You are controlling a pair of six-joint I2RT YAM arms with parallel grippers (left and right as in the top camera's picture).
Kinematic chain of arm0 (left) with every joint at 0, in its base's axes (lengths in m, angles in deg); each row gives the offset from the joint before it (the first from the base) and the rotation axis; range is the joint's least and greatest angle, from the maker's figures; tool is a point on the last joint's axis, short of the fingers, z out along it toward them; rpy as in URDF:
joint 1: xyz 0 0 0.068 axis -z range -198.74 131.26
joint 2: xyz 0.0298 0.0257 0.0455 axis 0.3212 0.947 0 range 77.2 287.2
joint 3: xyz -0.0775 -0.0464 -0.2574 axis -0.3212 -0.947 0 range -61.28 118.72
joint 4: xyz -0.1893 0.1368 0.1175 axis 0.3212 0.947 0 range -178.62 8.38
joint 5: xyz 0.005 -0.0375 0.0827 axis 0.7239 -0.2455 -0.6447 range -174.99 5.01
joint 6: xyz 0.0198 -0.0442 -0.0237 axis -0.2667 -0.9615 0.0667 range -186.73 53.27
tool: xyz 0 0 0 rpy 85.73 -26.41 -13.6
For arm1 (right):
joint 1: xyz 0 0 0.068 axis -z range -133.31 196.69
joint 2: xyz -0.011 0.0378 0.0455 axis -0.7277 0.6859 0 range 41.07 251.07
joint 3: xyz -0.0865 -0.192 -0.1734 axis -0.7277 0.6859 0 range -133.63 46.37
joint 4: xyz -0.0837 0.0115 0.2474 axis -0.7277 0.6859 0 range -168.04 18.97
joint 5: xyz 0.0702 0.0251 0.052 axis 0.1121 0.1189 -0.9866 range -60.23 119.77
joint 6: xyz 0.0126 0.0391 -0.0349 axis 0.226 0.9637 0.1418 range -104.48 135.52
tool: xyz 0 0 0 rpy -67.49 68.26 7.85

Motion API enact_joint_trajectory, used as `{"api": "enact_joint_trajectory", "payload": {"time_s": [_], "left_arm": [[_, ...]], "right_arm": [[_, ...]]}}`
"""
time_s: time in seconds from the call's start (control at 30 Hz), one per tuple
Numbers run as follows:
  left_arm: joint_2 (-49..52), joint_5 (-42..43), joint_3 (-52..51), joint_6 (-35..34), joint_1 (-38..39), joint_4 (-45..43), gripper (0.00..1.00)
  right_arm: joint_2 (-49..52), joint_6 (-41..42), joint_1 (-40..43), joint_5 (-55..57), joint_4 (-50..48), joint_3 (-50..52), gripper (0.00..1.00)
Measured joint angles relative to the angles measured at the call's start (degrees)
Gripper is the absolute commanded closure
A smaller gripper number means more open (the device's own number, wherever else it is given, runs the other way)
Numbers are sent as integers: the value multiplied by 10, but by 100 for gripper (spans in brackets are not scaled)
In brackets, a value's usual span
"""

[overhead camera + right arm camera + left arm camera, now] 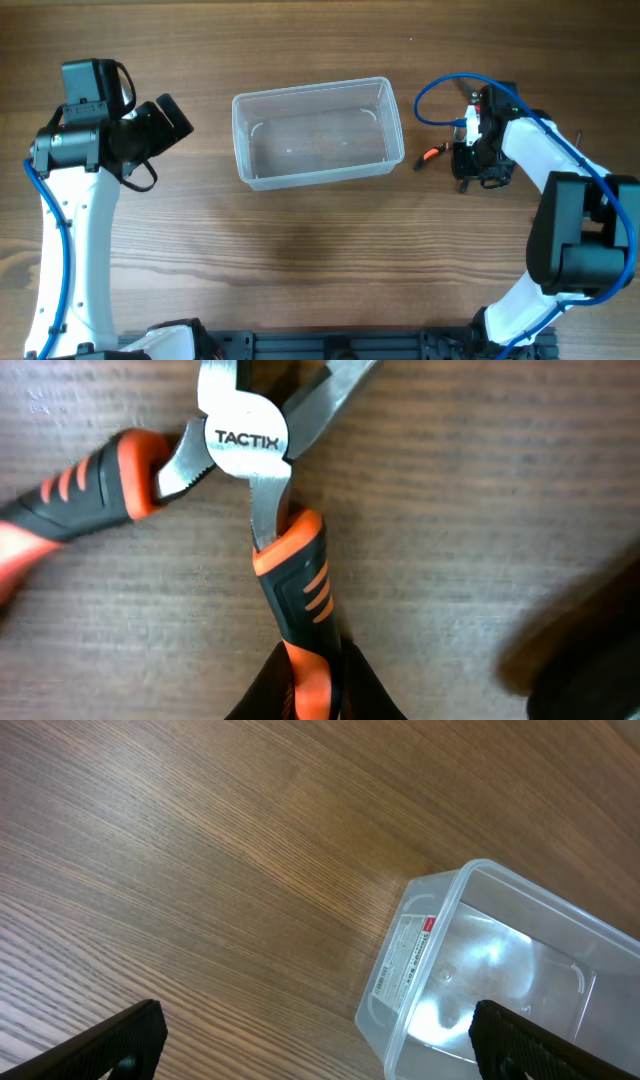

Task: Pack container
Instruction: 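Lower the right gripper onto the orange needle-nose pliers and grasp them, then lift the pliers with the right gripper and carry them over the container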

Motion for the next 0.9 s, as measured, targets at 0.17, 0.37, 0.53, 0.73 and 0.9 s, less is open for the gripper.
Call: {"api": "enact_joint_trajectory", "payload": {"time_s": [0.17,0.37,0.53,0.73,0.9], "left_arm": [[0,0,0,0,0,0,0],[0,0,0,0,0,0,0],[0,0,0,0,0,0,0],[0,0,0,0,0,2,0],[0,0,0,0,0,12,0]], "right_arm": [[-10,2,-2,-2,30,-23,96],[-104,3,-17,3,60,-104,96],[-193,-12,-64,22,73,-186,96],[-208,-118,-190,24,99,-224,96],[-180,-191,-305,22,55,-224,96]]}}
